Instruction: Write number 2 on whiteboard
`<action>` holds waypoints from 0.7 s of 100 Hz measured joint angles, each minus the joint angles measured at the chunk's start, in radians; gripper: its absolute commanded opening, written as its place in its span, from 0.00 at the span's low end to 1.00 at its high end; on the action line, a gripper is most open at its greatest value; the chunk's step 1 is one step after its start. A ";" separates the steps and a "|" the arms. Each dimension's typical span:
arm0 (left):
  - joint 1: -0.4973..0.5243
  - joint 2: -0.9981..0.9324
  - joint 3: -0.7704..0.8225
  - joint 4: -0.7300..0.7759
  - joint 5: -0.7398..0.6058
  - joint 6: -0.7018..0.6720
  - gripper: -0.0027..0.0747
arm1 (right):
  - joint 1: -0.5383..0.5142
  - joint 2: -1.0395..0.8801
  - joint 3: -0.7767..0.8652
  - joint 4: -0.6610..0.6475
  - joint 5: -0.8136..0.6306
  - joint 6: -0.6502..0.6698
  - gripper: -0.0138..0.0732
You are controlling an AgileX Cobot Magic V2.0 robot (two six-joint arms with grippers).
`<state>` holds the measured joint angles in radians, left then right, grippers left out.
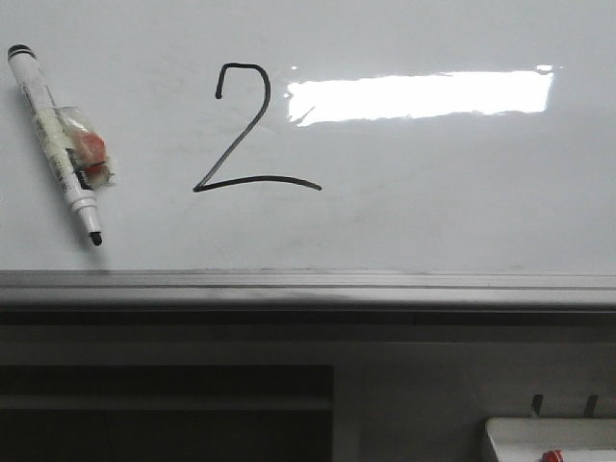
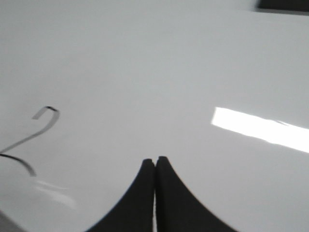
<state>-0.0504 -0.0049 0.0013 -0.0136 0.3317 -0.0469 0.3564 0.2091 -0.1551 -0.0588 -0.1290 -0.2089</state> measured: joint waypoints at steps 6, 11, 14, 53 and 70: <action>0.000 0.000 0.000 0.000 0.000 0.000 0.01 | -0.120 0.000 0.000 0.016 0.000 0.000 0.08; 0.000 0.000 0.000 0.000 0.000 0.000 0.01 | -0.208 0.000 0.002 0.037 0.000 0.000 0.08; 0.000 0.000 0.000 0.000 0.000 0.000 0.01 | -0.253 0.000 0.004 0.048 0.000 0.000 0.08; 0.000 0.000 0.000 0.000 0.000 0.000 0.01 | -0.562 -0.193 0.170 0.080 0.101 0.121 0.08; 0.000 0.000 0.000 0.000 0.002 -0.002 0.01 | -0.580 -0.218 0.170 0.080 0.345 0.133 0.08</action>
<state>-0.0504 -0.0049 0.0013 -0.0136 0.3333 -0.0485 -0.2240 -0.0089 0.0151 0.0211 0.2157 -0.0762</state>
